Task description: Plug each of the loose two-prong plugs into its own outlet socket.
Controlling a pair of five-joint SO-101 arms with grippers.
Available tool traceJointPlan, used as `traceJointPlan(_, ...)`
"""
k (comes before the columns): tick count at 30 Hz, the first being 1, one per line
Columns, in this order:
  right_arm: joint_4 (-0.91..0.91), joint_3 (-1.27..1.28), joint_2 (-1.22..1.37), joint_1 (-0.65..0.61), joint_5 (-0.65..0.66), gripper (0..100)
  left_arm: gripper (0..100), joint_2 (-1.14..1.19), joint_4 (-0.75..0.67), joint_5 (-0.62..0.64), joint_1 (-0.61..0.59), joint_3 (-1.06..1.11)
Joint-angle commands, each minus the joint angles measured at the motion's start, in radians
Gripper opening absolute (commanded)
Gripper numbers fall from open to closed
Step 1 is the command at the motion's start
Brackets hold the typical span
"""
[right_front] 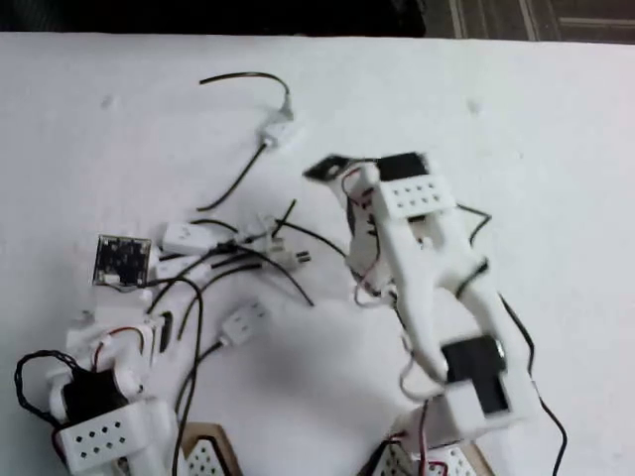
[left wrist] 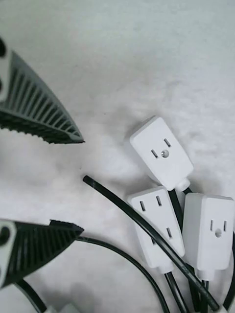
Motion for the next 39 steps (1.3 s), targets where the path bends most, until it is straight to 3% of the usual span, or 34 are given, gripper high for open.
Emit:
traceJointPlan(1, 0.016, -0.035, -0.228, 0.004, 0.011, 1.7, 26, -0.008, -0.006, 0.002, 0.002, -0.011)
traceJointPlan(5, 0.016, -0.035, -0.403, -0.022, 0.002, 1.7, 26, -0.008, -0.044, 0.008, 0.045, -0.025)
traceJointPlan(17, -0.067, -0.035, -0.771, -0.237, -0.259, 1.7, 26, -0.008, -0.037, 0.199, 0.076, -0.324)
traceJointPlan(26, -0.114, -0.002, -0.905, -0.503, -0.390, 1.7, 26, -0.008, -0.035, 0.402, 0.355, -0.408)
traceJointPlan(39, -0.272, 0.238, -0.911, -0.590, -0.387, 1.7, 26, -0.013, -0.026, 0.440, 0.656, -0.497)
